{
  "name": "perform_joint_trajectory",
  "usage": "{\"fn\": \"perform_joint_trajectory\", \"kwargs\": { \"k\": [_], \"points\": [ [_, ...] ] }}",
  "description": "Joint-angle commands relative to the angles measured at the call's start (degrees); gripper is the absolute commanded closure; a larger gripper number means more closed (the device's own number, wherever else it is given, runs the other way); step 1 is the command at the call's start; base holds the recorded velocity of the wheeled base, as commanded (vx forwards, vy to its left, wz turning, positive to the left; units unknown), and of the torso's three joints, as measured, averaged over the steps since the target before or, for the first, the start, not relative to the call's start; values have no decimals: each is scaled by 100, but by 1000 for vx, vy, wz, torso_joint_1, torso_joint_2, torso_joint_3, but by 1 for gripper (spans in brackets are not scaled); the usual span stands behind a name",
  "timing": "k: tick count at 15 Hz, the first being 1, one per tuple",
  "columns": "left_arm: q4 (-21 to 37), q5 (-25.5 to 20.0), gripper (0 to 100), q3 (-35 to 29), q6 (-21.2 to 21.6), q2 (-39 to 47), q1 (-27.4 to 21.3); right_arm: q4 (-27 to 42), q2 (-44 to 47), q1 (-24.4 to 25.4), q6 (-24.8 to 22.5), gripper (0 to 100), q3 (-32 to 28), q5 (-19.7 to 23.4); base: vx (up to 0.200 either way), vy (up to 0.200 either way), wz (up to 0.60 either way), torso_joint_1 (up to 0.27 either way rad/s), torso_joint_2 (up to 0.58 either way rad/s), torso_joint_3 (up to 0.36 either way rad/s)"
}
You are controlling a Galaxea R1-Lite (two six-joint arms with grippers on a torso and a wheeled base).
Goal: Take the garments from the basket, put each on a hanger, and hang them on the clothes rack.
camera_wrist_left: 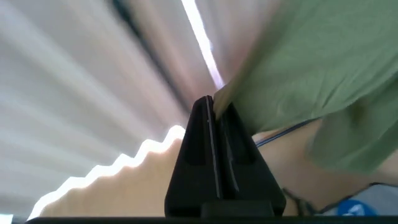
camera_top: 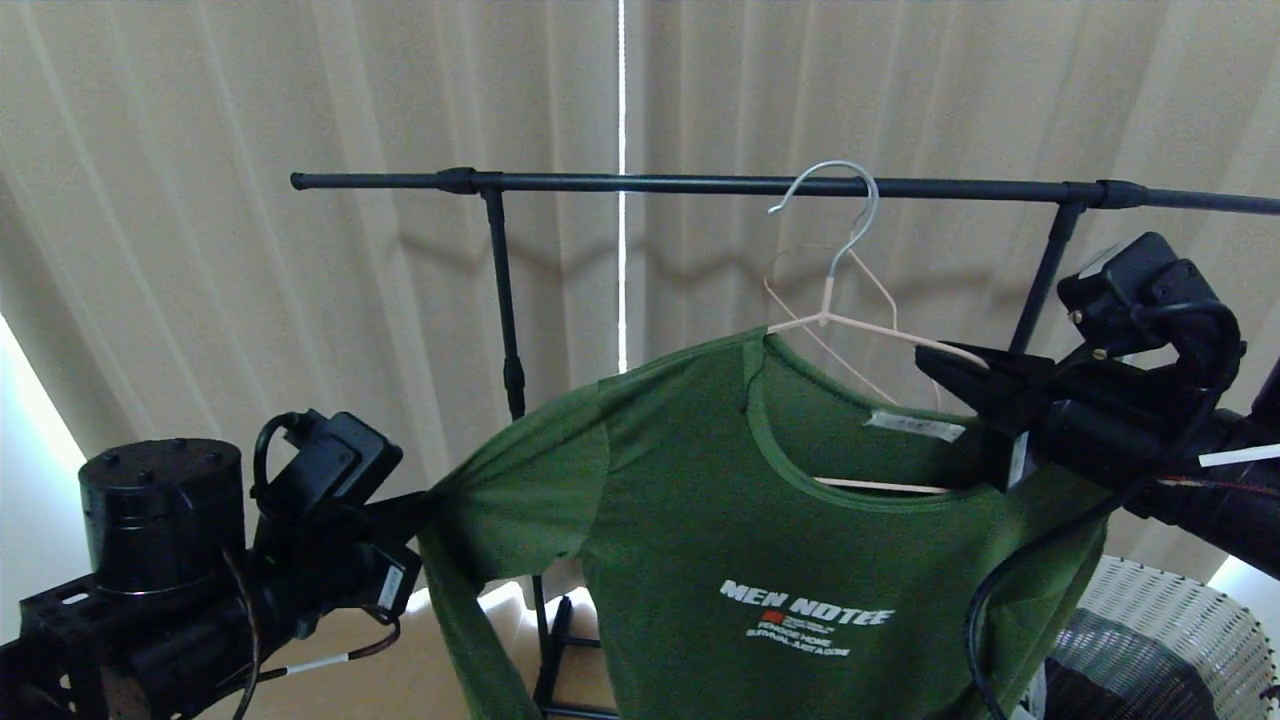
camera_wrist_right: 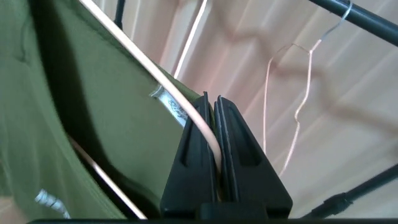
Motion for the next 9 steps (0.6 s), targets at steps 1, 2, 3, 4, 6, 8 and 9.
{"fn": "perform_joint_trajectory", "kwargs": {
  "k": [1, 2, 3, 4, 6, 8, 9],
  "points": [
    [-6, -12, 100, 182, 197, -175, 452, 2, 34, -247, -6, 100, 4, 2, 0, 0, 0, 0, 0, 0],
    [-6, -21, 100, 182, 250, -202, 513, 2, 42, -291, -6, 100, 4, 2, 0, 0, 0, 0, 0, 0],
    [-6, -29, 100, 182, 250, -211, 513, 2, 42, -291, -6, 100, 4, 2, 0, 0, 0, 0, 0, 0],
    [-6, -21, 100, 164, 250, -202, 504, 2, 51, -291, -6, 100, 4, 2, 0, 0, 0, 0, 0, 0],
    [-15, -21, 100, 138, 250, -202, 443, 2, 42, -291, -6, 100, 4, 2, 0, 0, 0, 0, 0, 0],
    [-15, -29, 100, 146, 250, -272, 373, 2, 34, -291, -6, 100, 4, 11, 0, 0, 0, 0, 0, 0],
    [-15, -29, 100, 164, 241, -334, 337, 2, 34, -291, -6, 100, 4, 11, 0, 0, 0, 0, 0, 0]
  ]
}}
